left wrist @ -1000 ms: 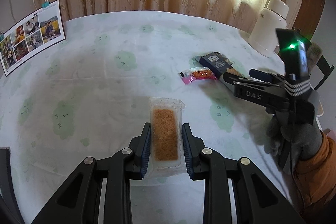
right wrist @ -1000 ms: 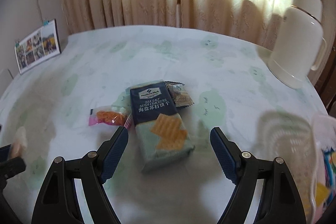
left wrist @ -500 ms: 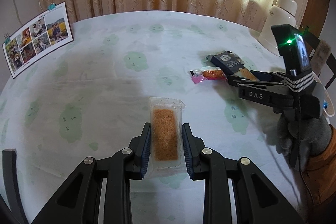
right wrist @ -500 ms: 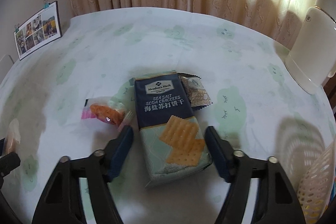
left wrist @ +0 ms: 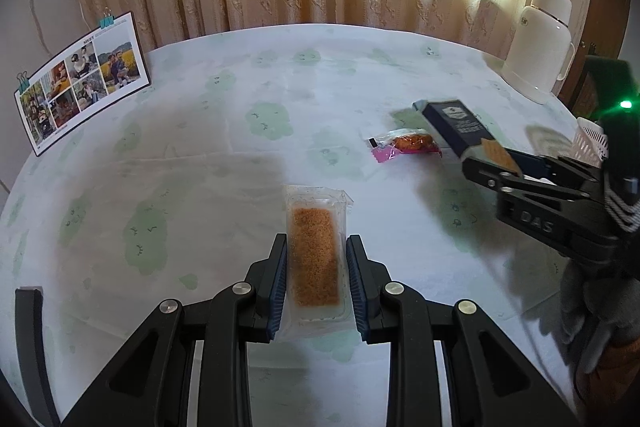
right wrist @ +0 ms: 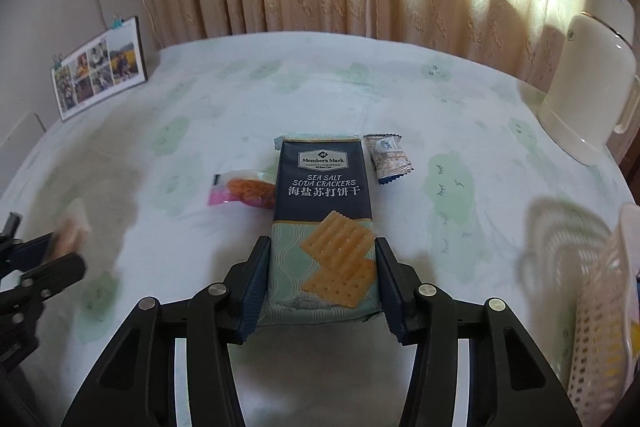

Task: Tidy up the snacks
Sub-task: 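Carry the soda cracker box into the pink basket and open the right gripper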

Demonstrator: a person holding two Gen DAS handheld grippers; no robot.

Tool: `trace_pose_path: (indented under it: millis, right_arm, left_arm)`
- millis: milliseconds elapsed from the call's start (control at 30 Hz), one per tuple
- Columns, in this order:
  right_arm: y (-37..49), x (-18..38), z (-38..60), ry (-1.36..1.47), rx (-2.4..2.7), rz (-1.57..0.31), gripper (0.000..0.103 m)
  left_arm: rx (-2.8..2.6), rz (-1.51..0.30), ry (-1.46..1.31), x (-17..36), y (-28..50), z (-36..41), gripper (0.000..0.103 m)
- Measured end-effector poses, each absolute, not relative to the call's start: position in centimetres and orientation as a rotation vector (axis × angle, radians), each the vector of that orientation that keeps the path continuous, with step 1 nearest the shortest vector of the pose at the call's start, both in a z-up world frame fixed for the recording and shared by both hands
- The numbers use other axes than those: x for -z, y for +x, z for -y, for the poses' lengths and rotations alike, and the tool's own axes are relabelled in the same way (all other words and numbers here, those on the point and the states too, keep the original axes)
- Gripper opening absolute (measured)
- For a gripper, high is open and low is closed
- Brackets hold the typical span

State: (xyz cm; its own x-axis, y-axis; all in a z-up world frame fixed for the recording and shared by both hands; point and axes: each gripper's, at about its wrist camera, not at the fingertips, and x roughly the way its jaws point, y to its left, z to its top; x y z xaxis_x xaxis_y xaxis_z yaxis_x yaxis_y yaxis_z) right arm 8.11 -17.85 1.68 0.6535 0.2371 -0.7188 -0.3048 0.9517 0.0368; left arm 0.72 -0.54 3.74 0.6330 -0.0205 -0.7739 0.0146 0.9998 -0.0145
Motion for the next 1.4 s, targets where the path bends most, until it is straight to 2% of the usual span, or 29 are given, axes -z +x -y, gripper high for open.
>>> trace_pose_path:
  millis: [767,1400]
  right_arm:
    - [3.9,-6.3,23.2,0.058,-0.203,-0.645,0.051]
    - [0.4,-8.3,34.3,0.194,0.057,-0.529,0.051]
  left_arm:
    - [0.022,-0.867,0.037,-4.5,0.4,1.8,0.025]
    - [0.112,-0.827,0.156,-6.3,-0.5,8.6,0.026]
